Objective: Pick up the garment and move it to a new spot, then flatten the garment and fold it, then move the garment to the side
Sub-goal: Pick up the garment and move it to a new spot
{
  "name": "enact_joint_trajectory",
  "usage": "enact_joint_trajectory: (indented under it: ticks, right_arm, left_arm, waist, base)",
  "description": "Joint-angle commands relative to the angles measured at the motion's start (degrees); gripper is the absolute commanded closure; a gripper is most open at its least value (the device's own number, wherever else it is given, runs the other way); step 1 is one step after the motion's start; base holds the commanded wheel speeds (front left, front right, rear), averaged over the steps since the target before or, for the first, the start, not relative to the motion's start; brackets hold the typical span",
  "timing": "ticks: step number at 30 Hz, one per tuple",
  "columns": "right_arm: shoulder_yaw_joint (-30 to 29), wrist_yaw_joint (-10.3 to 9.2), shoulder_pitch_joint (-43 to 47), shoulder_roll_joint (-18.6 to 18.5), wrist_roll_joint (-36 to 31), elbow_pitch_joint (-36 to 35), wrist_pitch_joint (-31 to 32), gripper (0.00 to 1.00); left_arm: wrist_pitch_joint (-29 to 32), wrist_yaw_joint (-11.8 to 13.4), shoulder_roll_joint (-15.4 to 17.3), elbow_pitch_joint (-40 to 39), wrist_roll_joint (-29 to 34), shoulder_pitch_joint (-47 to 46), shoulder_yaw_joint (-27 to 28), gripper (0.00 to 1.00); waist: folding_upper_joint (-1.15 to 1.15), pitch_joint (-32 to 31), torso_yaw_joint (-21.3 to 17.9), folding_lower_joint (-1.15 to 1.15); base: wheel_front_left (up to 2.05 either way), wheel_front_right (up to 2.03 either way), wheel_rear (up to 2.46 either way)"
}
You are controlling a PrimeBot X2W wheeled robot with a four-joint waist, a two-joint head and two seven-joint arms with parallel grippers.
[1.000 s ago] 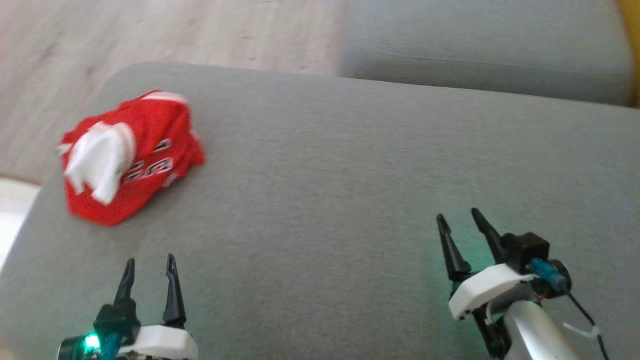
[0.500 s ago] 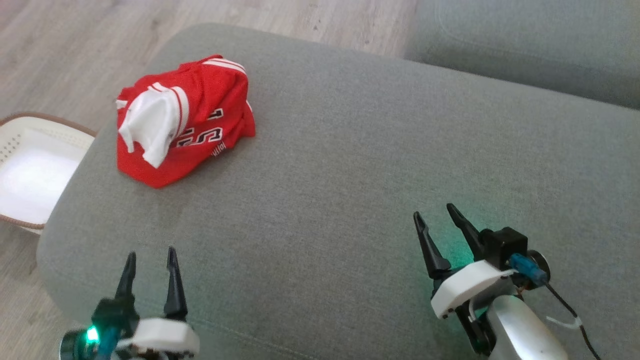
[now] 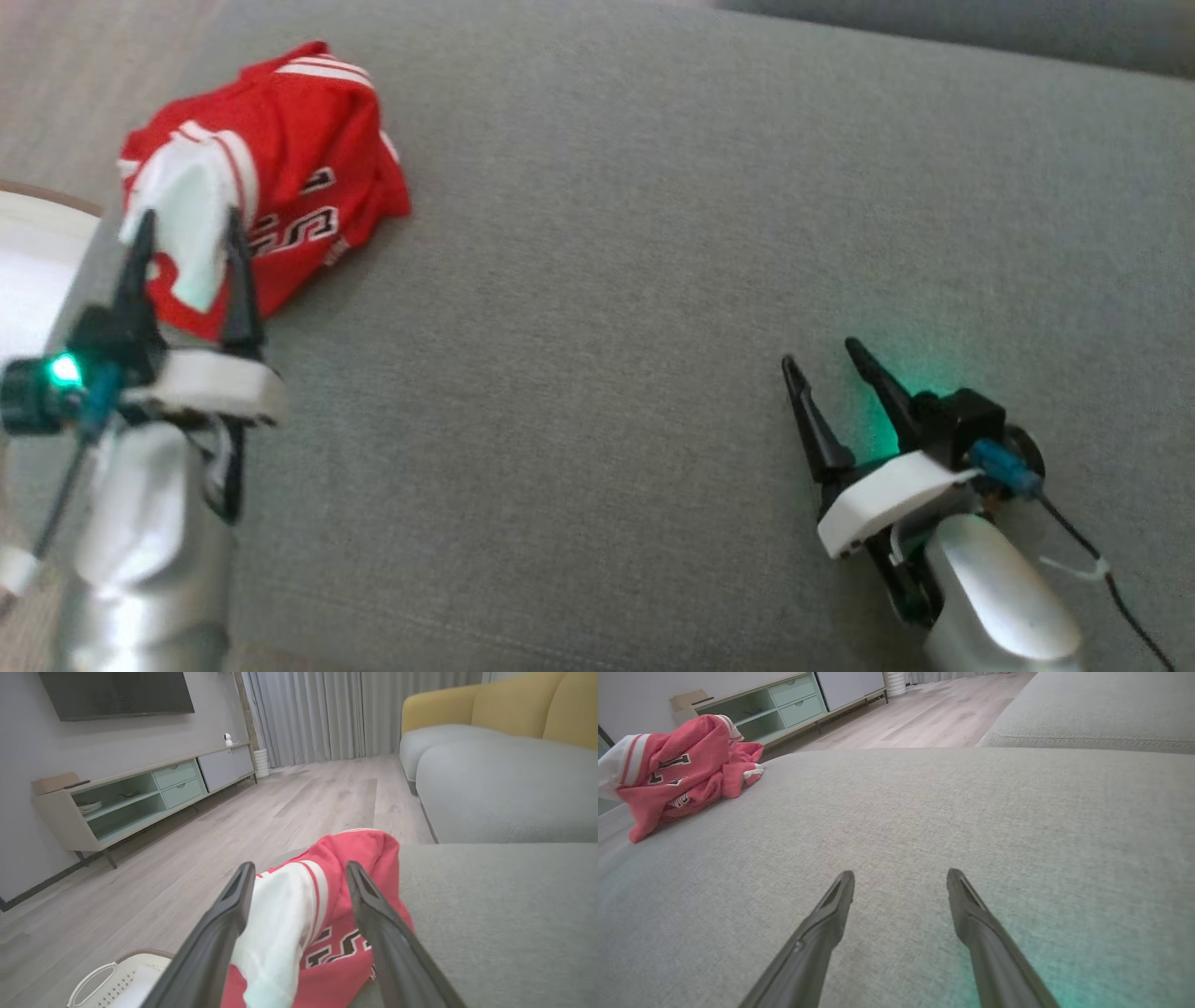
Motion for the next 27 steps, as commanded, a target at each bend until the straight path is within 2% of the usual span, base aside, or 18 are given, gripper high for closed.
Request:
enact_joint_trajectory:
  ticks: [1,5,8,12,16,17,18,19,23,27]
  right_arm:
    - [1.5,-0.04,-2.2,-0.3,0.6,-2.2,-0.8,0.0]
    - [2.2,-0.04,-3.5,-0.9,1.0,-3.3,-0.8,0.0]
    - [2.4,-0.04,-4.1,-1.6,1.3,-4.0,-0.8,0.0]
    - [2.2,-0.04,-4.4,-2.5,1.7,-4.4,-0.8,0.0]
    - [1.6,-0.04,-4.2,-2.9,1.9,-4.4,-0.8,0.0]
    - [1.5,-0.04,-4.1,-2.9,2.0,-4.3,-0.8,0.0]
    - [1.5,-0.04,-4.1,-2.9,2.0,-4.3,-0.8,0.0]
    - [1.4,-0.04,-4.0,-2.8,2.0,-4.2,-0.8,0.0]
    - [1.1,-0.04,-3.5,-2.4,2.2,-3.9,-0.8,0.0]
    - [0.9,-0.04,-2.9,-1.6,2.5,-3.5,-0.8,0.0]
  left_arm:
    - [0.1,-0.3,3.1,0.1,0.6,-3.4,1.6,0.0]
    - [1.4,-1.2,6.7,6.6,0.8,-9.2,1.3,0.0]
    - [2.1,-0.9,9.1,11.2,1.1,-11.9,1.6,0.0]
    - [3.4,1.9,11.6,16.6,1.7,-13.9,2.4,0.0]
    - [6.1,4.8,12.5,21.4,1.6,-14.8,3.1,0.0]
    - [6.6,5.3,12.7,22.3,1.4,-15.1,3.3,0.09]
    - [6.6,5.8,12.8,23.0,1.3,-15.2,3.4,0.65]
    - [6.1,6.0,13.0,23.4,1.3,-15.3,3.3,1.0]
    - [2.5,6.2,13.3,23.3,1.3,-16.3,2.9,1.0]
    - [0.2,5.0,13.3,20.4,2.0,-18.0,1.3,1.0]
  waist:
    - [0.0,2.1,-2.0,-0.01]
    - [0.0,4.7,-4.5,-0.01]
    - [0.0,6.4,-6.4,-0.01]
    - [0.0,7.8,-8.3,-0.01]
    - [0.0,8.2,-9.5,-0.01]
    - [0.0,8.1,-9.6,-0.01]
    - [0.0,8.1,-9.8,-0.01]
    - [0.0,7.9,-9.9,-0.01]
    - [0.0,6.7,-10.0,-0.01]
    - [0.0,4.4,-10.3,-0.01]
  base:
    - [0.0,0.0,0.0]
    - [0.0,0.0,0.0]
    - [0.0,0.0,0.0]
    - [0.0,0.0,0.0]
    - [0.0,0.0,0.0]
    - [0.0,0.0,0.0]
    - [0.0,0.0,0.0]
    - [0.0,0.0,0.0]
    - [0.0,0.0,0.0]
    - [0.0,0.0,0.0]
